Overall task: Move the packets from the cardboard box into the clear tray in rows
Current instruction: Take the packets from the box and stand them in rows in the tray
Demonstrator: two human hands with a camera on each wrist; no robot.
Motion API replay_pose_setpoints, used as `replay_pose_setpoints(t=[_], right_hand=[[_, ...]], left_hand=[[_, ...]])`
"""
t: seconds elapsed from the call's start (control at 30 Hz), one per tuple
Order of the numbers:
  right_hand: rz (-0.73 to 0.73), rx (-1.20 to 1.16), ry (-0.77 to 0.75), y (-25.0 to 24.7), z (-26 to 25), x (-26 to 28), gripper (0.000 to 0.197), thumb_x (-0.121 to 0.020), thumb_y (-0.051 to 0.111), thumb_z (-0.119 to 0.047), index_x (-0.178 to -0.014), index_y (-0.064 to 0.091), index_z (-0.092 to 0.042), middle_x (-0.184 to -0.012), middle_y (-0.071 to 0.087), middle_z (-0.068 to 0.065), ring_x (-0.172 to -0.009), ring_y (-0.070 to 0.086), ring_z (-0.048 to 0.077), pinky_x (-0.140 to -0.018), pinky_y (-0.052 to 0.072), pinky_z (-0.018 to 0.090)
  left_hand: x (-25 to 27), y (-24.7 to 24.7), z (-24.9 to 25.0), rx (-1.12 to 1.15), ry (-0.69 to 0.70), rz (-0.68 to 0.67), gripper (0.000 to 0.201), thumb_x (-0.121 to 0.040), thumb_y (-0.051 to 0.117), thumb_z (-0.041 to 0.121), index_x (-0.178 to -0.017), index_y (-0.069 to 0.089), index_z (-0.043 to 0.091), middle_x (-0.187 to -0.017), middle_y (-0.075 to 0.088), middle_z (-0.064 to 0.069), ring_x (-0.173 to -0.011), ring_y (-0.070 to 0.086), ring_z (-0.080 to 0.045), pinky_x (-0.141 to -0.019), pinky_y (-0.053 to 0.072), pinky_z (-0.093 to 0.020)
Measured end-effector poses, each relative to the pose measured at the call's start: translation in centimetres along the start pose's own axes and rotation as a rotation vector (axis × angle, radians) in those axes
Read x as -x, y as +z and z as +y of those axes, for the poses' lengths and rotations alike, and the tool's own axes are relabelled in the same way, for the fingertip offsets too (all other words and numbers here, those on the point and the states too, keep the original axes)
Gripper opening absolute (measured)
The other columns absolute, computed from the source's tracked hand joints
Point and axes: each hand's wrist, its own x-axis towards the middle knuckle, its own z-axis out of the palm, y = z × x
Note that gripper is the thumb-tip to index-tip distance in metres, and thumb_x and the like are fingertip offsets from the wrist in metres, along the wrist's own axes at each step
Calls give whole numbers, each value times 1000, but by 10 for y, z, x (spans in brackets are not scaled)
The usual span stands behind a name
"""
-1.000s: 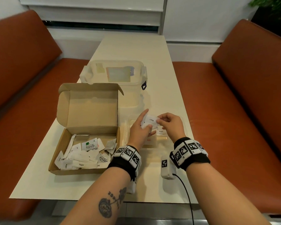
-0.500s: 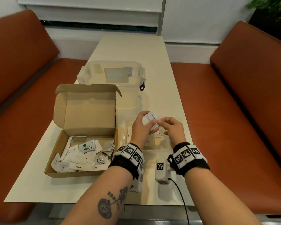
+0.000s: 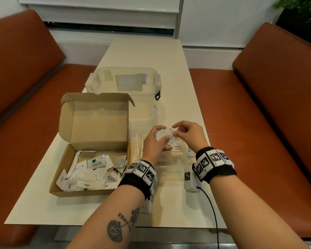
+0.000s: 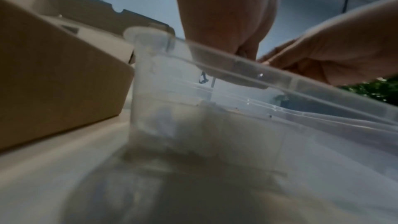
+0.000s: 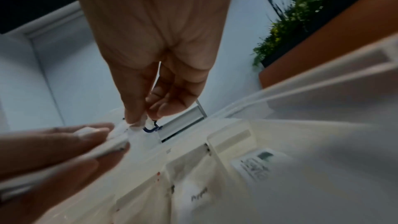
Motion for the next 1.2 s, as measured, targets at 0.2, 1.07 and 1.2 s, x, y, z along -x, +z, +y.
replay_pose_setpoints(t=[0.2,1.07,1.2], right_hand=[[-50,-89,103,6,14,5,19,-80,69,-5,-98,69,-13,-71,61,4,-69,59,16,-73,53,29],[27,517,121,23,49,5,15,-75,75,-23,-80,62,-16,-96,47,0,-93,48,18,-72,36,24],[-25,599,3,17,48,5,17,-73,74,-16,-85,62,-17,-95,41,-3,-91,43,16,-68,35,24]], left_hand=[[-5,-6,-2,-34,9,24,26,-89,61,2,-107,60,22,-109,50,6,-68,66,4,-60,59,-25],[-2,-8,-6,31,41,188,27,-94,57,8,-119,57,18,-124,49,-3,-95,60,-8,-68,59,-23],[-3,-8,-6,26,42,186,28,-93,57,8,-119,57,18,-125,49,-4,-95,60,-8,-68,59,-24]])
